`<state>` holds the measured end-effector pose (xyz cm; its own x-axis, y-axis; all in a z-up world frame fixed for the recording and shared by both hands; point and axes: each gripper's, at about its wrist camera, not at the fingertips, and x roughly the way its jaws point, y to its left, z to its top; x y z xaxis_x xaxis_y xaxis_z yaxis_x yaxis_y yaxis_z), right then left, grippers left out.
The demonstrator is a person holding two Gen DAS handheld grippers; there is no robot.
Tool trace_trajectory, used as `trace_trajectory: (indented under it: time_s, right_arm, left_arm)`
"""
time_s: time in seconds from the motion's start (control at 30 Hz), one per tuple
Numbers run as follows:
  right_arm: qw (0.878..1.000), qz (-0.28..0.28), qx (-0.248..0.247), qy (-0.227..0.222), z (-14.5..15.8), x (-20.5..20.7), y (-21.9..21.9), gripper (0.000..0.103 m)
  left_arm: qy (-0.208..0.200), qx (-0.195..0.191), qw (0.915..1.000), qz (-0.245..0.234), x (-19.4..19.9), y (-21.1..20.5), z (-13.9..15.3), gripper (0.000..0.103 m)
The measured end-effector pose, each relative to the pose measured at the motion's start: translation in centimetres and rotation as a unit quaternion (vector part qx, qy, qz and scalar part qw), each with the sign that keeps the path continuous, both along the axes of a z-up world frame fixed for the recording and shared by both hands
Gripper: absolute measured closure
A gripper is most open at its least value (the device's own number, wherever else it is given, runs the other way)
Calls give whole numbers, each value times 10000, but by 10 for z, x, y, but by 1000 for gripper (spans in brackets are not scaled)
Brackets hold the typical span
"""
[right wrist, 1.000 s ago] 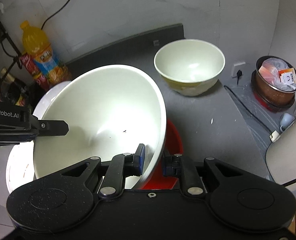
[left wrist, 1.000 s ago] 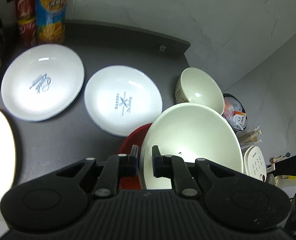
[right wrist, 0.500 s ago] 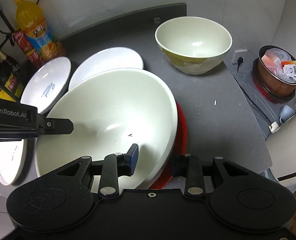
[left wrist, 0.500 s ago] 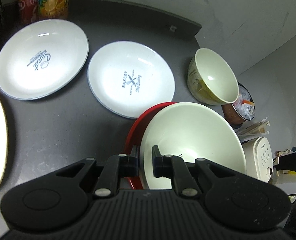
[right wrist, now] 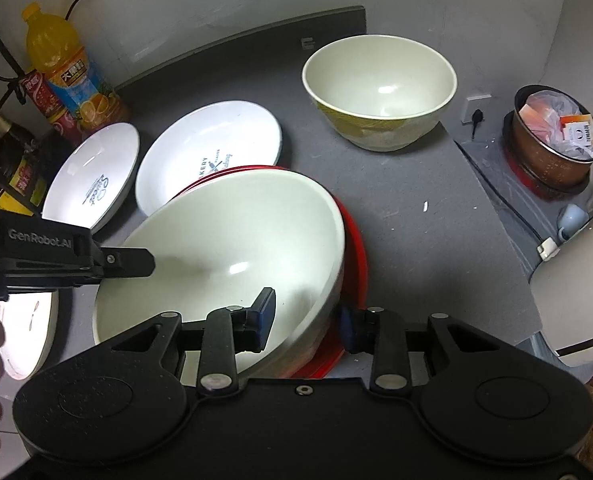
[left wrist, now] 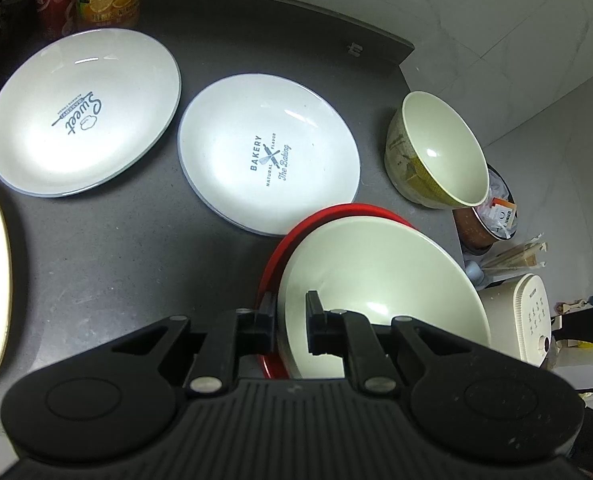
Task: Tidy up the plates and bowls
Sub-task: 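Lift the large cream bowl and lower it into the red bowl, then open both grippers and release the cream bowl inside the red bowl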
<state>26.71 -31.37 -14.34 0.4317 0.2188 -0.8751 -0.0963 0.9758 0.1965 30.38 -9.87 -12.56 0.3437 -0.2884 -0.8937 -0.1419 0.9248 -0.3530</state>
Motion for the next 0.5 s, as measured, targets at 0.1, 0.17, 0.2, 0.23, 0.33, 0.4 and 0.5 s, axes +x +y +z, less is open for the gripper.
trace_trajectory:
  time_s: [0.1, 0.17, 0.2, 0.23, 0.33, 0.4, 0.5]
  right_arm:
    - [9999, 45, -92, 17, -4, 1, -1, 84]
    - [9999, -1, -121, 18, -7, 2, -1, 84]
    - [9998, -13, -200, -13, -7, 2, 1, 85]
    - [9998, -26, -209, -8, -7, 3, 1, 85]
    - [9999, -49, -127, 74, -8, 5, 1, 82]
    - [10000, -52, -68, 50, -4, 4, 0, 75]
    - [10000, 16, 38, -65, 5, 2, 0, 60]
  left_arm:
    - [65, 38, 10000, -7, 2, -1, 5, 83]
    - [14, 128, 9999, 29, 3, 1, 11, 69]
    - [-44, 128, 9999, 45, 2, 3, 14, 67]
    - [-100, 109, 9999, 53, 2, 4, 18, 62]
    - [-212, 163, 9996, 35, 4, 5, 26, 55]
    - [-288, 226, 9993, 3, 5, 5, 30, 54]
    - [-379, 254, 9990, -14, 7, 3, 33, 51]
